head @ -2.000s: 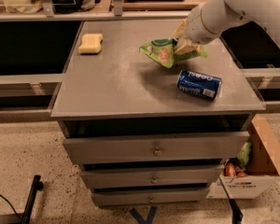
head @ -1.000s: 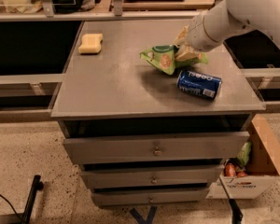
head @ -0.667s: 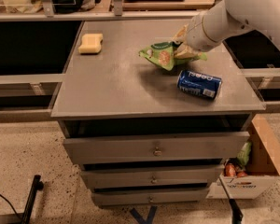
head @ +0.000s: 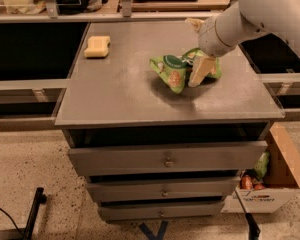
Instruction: Move green rice chip bag near pepsi can
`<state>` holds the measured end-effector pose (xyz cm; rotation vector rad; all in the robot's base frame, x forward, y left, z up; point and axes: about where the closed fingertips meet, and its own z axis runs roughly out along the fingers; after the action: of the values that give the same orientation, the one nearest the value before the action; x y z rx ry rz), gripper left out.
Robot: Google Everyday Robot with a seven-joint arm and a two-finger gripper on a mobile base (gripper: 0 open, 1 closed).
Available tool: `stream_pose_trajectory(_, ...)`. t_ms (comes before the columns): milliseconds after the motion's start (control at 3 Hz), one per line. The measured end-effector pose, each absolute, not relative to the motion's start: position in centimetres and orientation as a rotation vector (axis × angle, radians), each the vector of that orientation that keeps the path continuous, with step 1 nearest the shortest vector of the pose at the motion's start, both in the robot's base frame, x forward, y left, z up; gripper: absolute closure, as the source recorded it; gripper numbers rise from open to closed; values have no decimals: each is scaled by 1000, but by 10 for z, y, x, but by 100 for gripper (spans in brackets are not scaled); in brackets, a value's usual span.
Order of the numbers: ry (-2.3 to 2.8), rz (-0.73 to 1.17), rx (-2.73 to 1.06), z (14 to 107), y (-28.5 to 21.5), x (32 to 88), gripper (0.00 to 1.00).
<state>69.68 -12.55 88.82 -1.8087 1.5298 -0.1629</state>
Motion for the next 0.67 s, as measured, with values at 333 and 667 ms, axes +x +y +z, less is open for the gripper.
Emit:
stream_pose_trajectory(333, 1515, -160, -1810, 890, -124, 697, 0)
stream_pose_trajectory(667, 1474, -199, -1816, 908, -118, 696, 0)
